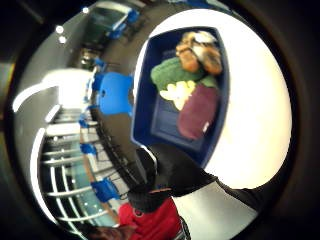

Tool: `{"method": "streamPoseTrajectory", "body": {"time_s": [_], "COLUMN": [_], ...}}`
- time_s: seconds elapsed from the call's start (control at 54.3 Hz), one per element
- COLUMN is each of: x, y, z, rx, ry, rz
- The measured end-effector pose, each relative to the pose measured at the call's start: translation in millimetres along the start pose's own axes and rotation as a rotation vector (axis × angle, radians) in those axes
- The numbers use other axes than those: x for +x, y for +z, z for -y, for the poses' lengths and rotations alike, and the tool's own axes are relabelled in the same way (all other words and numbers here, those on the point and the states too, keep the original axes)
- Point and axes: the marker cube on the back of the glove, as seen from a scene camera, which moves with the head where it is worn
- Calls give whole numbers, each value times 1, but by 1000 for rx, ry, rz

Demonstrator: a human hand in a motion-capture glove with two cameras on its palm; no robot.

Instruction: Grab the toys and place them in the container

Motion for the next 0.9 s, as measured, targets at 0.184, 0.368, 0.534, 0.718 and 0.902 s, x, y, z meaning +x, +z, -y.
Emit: {"method": "streamPoseTrajectory", "body": {"time_s": [0.184, 0.368, 0.534, 0.718, 0.902], "x": [65, 112, 139, 159, 164], "y": [21, 40, 43, 32, 28], "z": [-52, -110, -148, -168, -175], "rx": [31, 39, 81, 113, 132], "ry": [112, 198, 234, 255, 278], "rz": [8, 51, 41, 62, 95]}}
